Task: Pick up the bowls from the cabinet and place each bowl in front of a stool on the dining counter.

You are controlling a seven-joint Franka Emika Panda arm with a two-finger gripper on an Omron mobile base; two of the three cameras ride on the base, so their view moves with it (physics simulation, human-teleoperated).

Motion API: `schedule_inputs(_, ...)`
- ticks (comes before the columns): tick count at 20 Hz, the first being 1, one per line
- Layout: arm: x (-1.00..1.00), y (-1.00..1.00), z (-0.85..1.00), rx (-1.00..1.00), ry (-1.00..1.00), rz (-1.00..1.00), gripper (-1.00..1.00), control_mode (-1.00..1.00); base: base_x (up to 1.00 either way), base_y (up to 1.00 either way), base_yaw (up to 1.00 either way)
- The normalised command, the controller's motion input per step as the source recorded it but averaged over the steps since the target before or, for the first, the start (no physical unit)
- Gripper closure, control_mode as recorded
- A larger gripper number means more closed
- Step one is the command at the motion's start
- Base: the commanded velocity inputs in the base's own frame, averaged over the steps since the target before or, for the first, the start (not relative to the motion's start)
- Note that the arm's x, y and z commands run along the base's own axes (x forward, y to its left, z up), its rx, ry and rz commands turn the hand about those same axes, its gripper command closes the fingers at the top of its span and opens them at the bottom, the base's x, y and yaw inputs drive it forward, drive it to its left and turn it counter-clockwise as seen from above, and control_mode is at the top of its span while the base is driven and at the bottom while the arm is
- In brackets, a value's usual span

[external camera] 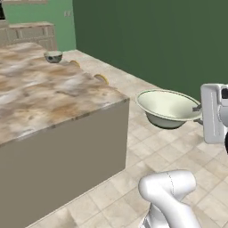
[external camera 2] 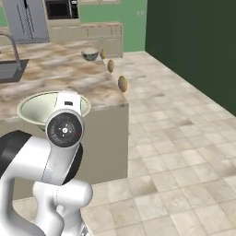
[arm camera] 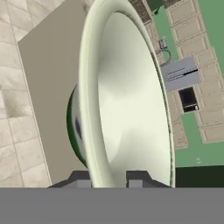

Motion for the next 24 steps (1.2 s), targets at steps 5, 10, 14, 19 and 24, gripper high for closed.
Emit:
schedule_inputs(5,0.0,0.0,0.0,0.0,0.0,0.0,1.0,1.0,0.5,-1.0,0.0)
schedule_inputs(10,0.0,0.0,0.0,0.0,0.0,0.0,1.0,1.0,0.49,-1.0,0.15)
schedule_inputs(14,0.0,0.0,0.0,0.0,0.0,0.0,1.0,1.0,0.46,-1.0,0.24)
schedule_inputs(19,0.0,0.0,0.0,0.0,0.0,0.0,1.0,1.0,0.45,-1.0,0.29)
schedule_inputs(24,0.0,0.0,0.0,0.0,0.0,0.0,1.0,1.0,0.44,-1.0,0.32)
